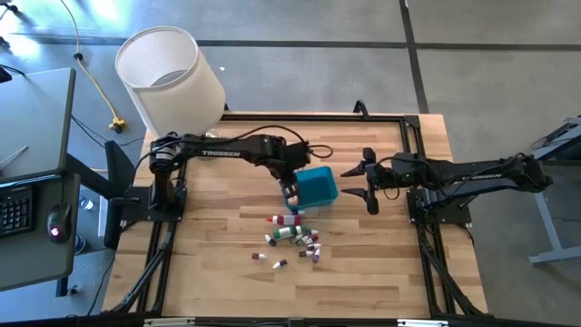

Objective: Pick & Place food coloring
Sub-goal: Put the large orange food coloring bottle into the bin

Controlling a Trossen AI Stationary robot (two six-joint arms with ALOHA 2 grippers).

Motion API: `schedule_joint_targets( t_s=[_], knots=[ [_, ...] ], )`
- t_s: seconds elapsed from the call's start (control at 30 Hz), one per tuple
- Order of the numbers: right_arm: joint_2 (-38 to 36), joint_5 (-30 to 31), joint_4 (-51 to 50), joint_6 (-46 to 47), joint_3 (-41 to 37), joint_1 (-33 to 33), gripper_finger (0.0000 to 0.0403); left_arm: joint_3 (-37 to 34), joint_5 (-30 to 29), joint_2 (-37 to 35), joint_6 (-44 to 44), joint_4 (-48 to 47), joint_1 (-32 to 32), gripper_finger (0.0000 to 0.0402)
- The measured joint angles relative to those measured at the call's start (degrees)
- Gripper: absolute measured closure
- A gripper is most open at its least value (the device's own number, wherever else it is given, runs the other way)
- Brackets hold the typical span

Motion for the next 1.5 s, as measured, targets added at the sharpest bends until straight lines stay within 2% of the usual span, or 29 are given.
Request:
schedule_joint_targets(
  t_s=[0.4, 0.67, 0.83, 1.07, 1.2, 1.3, 1.4, 1.5],
  knots=[
    [0.0, -1.0, 0.1, 0.0, 0.0, 0.0, 0.0192, -0.1, -0.8, 0.0, 2.4, -1.4, 0.8, 0.0279],
    [0.0, -1.0, 0.2, -0.1, 0.0, 0.0, 0.0192, 0.0, -0.8, 0.5, 2.0, -6.6, 0.7, 0.0279],
    [0.0, -1.0, 1.0, -0.5, 0.0, 0.0, 0.0192, 0.0, -1.0, 1.2, 2.4, -5.3, 0.7, 0.0278],
    [0.0, -1.0, 1.0, -0.6, 0.0, 0.0, 0.0192, 0.1, -1.0, 2.2, 3.7, -5.9, 0.7, 0.0235],
    [0.1, -0.9, 1.0, -0.6, 0.0, 0.0, 0.0192, 0.1, 1.1, 2.6, 3.9, -6.3, 0.7, 0.022],
    [1.3, 1.9, 1.0, -0.6, 0.0, 0.0, 0.0192, 0.3, 1.3, 2.7, 3.9, -7.1, 0.6, 0.0218],
    [4.4, 5.1, 1.5, -0.7, 0.0, -0.1, 0.0193, 2.7, 0.2, 3.0, 3.9, -11.8, 0.6, 0.0218],
    [9.0, 5.4, 3.5, -1.1, -0.1, -0.1, 0.0197, 5.9, -1.1, 3.0, 3.9, -15.4, 0.6, 0.0218]
  ],
)
